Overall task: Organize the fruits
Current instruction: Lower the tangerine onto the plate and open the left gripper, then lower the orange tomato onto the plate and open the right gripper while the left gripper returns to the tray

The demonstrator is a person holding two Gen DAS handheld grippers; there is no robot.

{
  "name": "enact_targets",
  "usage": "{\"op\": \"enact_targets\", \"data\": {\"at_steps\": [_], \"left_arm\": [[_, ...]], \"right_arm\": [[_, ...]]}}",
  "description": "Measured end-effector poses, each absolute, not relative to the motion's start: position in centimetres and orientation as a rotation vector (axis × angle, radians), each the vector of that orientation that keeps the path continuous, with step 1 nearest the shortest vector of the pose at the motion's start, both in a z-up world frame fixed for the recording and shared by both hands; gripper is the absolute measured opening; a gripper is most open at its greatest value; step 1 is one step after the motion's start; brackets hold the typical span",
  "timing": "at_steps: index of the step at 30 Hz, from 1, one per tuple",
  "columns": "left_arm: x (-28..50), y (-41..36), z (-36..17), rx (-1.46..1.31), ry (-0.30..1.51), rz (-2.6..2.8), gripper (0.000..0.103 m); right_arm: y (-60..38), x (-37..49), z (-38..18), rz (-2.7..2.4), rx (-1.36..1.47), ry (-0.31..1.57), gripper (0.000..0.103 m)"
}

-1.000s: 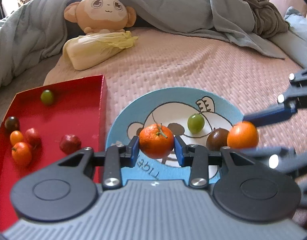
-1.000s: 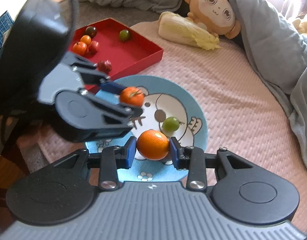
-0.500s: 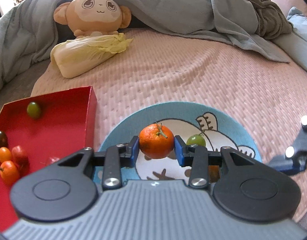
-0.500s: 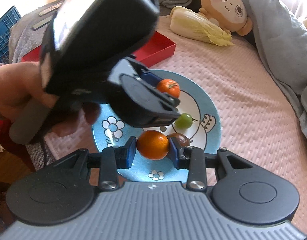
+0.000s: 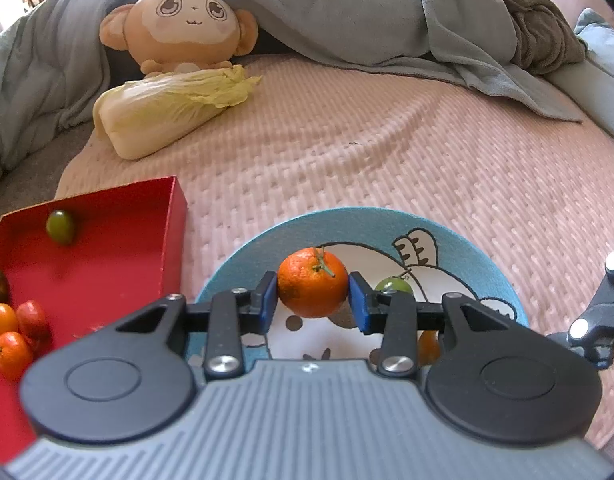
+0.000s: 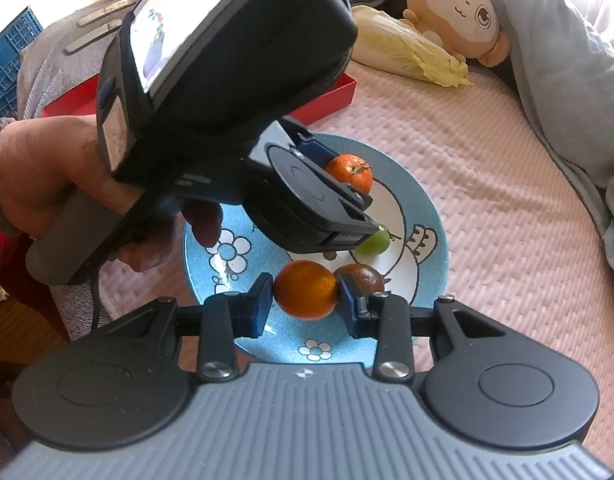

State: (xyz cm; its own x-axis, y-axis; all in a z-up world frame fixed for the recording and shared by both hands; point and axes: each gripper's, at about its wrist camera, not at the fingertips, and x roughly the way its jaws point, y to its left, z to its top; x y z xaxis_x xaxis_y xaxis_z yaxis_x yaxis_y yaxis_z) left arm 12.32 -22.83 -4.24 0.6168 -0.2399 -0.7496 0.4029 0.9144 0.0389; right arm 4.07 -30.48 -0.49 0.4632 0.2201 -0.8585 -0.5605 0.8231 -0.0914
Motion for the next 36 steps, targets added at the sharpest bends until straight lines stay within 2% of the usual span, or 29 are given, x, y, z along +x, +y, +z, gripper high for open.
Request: {"op": "enact_targets", "data": {"at_steps": [5, 8, 36], "left_arm": [[12.4, -22.6, -4.4, 0.203, 0.845, -0.364, 0.041], [12.2, -22.4, -4.1, 0.2, 0.829, -0.358, 0.049], [9.6, -19.6, -2.7, 0.164, 0.823, -0.369, 0.049]], "right_arm": [[-30.5, 4.0, -0.6, 0.49, -0.389, 0.981, 0.041], [-30.6, 4.1, -0.7, 0.487, -0.389, 0.982, 0.041], [-30.8, 5.2, -1.6, 0.463, -0.335, 1.015, 0.042]]}}
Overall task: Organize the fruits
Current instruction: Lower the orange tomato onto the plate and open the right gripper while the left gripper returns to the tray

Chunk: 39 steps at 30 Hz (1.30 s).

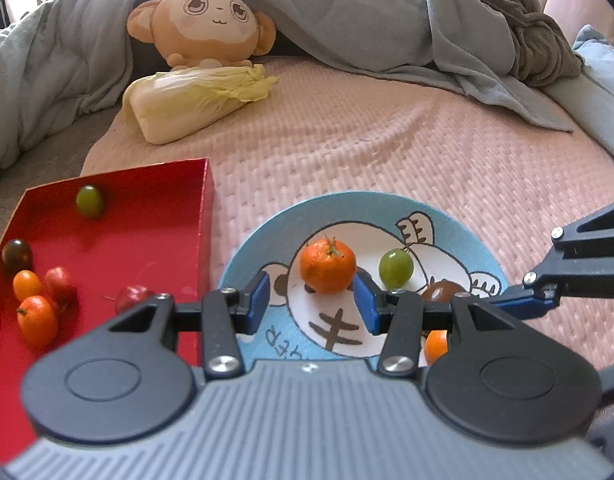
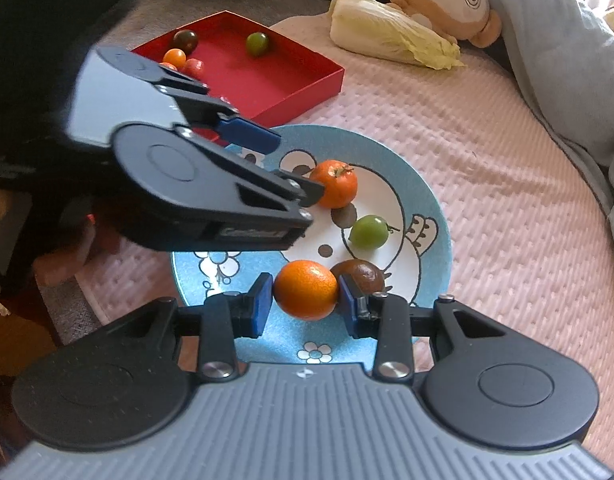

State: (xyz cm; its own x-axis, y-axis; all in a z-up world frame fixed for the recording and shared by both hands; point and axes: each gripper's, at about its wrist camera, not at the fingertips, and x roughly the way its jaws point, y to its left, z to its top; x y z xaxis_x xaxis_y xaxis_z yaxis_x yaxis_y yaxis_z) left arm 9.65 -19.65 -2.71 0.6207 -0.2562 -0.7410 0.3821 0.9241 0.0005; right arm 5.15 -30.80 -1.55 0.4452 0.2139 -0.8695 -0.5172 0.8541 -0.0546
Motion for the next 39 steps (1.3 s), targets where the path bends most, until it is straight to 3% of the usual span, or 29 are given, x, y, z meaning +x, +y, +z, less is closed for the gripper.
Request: {"op": "enact_targets", "data": {"at_steps": [32, 39], "left_arm": [[7.9, -17.5, -2.4, 0.14, 0.816, -0.36, 0.049], [7.6, -16.6, -2.6, 0.122, 0.823, -0.352, 0.049]], "right_arm": [[-29.8, 6.7, -2.1, 0.443, -0.313, 1.029, 0.043], [-30.3, 6.8, -1.3, 0.427, -0.278, 1.002, 0.063]]}}
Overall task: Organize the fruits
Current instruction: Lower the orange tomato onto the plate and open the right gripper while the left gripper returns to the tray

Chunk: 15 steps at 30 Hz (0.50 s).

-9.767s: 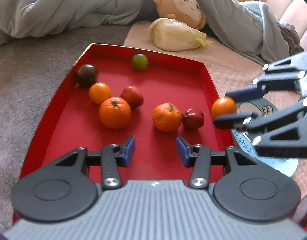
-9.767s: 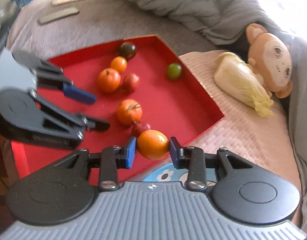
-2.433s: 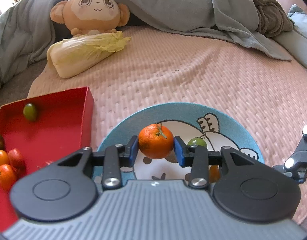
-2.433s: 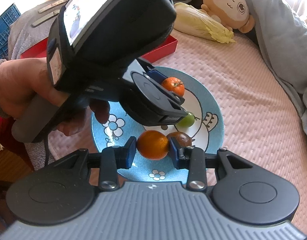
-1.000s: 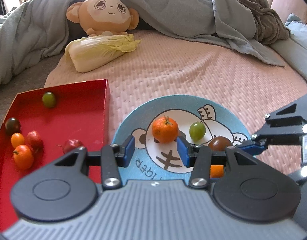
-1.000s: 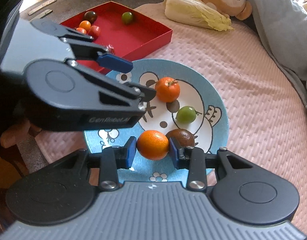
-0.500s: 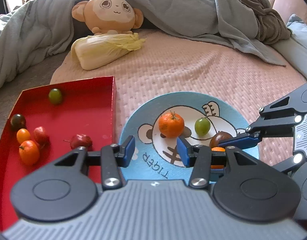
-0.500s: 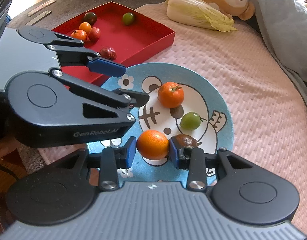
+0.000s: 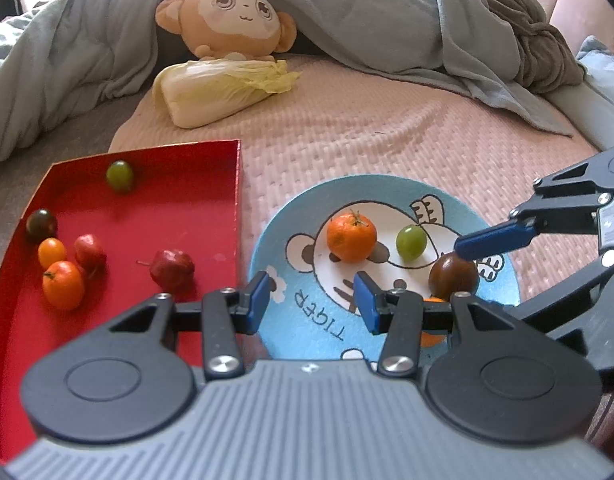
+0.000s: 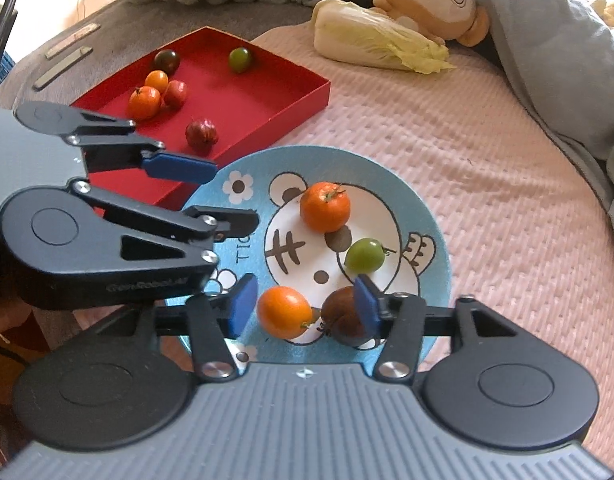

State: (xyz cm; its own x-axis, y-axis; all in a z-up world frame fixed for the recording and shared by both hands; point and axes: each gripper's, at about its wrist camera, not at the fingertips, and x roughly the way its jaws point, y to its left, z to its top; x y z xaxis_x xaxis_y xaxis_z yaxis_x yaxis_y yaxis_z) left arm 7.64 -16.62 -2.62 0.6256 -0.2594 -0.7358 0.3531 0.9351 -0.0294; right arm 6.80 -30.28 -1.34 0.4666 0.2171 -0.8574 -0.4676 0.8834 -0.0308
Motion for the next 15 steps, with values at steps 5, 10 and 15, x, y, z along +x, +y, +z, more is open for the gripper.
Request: {"op": "enact_targets", "data": {"at_steps": [5, 10, 15], "left_arm": [[7.0, -15.3, -2.6, 0.108, 0.815, -0.35, 0.049], [6.3, -13.3, -2.8, 0.099, 0.813, -0.328, 0.049], [5.9, -11.3, -3.3, 0.083, 0.829, -0.296, 0.049]], "right_arm": [[-30.4, 6.7, -1.0, 0.421, -0.281, 0.989, 0.063], [-30.1, 6.7, -0.9, 0.427, -0.284, 0.986, 0.063], [-29.5, 6.8, -0.8, 0.439, -0.288, 0.982, 0.063]]}}
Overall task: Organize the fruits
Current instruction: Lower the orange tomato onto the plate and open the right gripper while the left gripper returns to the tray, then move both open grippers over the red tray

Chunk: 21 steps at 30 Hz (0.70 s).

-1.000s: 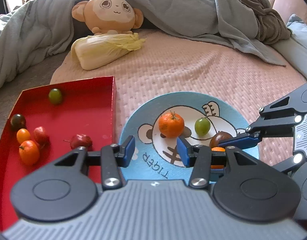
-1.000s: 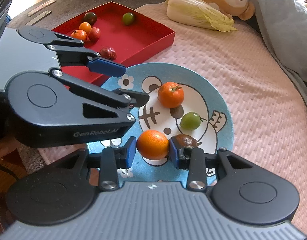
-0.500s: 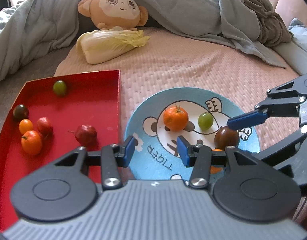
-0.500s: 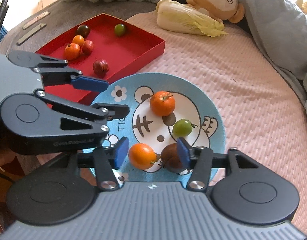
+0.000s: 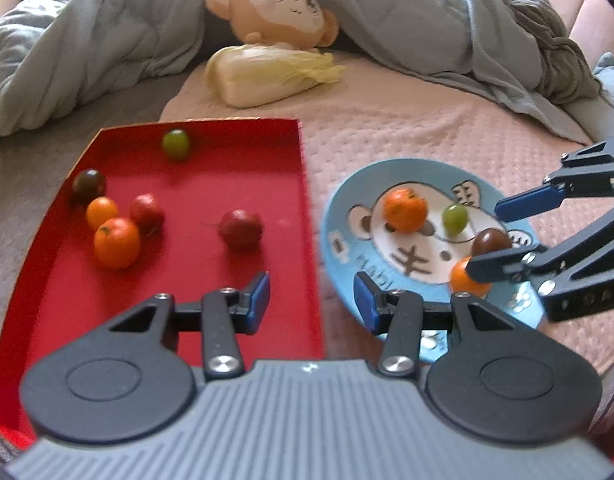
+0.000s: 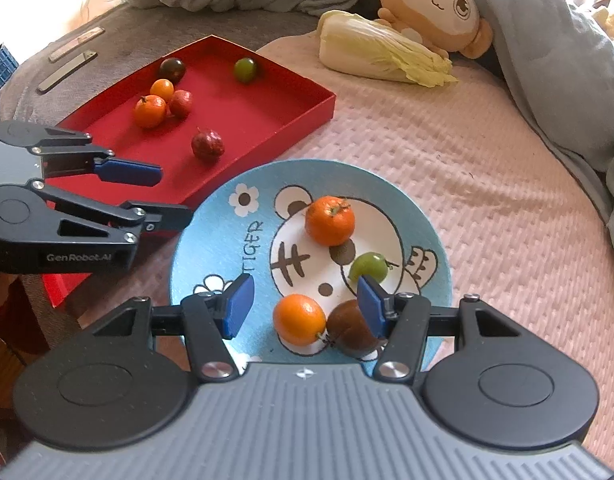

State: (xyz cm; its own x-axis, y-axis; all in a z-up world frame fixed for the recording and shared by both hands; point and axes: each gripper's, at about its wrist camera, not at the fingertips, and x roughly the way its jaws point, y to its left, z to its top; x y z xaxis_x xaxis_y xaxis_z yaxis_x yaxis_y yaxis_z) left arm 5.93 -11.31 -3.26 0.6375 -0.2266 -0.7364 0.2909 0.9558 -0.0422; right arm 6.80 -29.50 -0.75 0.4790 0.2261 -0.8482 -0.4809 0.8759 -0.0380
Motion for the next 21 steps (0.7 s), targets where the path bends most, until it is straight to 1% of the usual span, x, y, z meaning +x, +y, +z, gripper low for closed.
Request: {"op": "enact_targets", "data": {"at_steps": [12, 21], "left_arm": [[5.7, -6.8, -3.0, 0.062, 0.818, -0.226, 0.049], [6.7, -2.3, -3.9, 0.018, 0.837, -0.133, 0.049]], "right_arm": [[-25.4, 7.9, 0.4, 0.513, -0.308, 0.937, 0.063], [-21.4, 9.0, 0.3, 0.581, -0.337, 0.933, 0.063]]}}
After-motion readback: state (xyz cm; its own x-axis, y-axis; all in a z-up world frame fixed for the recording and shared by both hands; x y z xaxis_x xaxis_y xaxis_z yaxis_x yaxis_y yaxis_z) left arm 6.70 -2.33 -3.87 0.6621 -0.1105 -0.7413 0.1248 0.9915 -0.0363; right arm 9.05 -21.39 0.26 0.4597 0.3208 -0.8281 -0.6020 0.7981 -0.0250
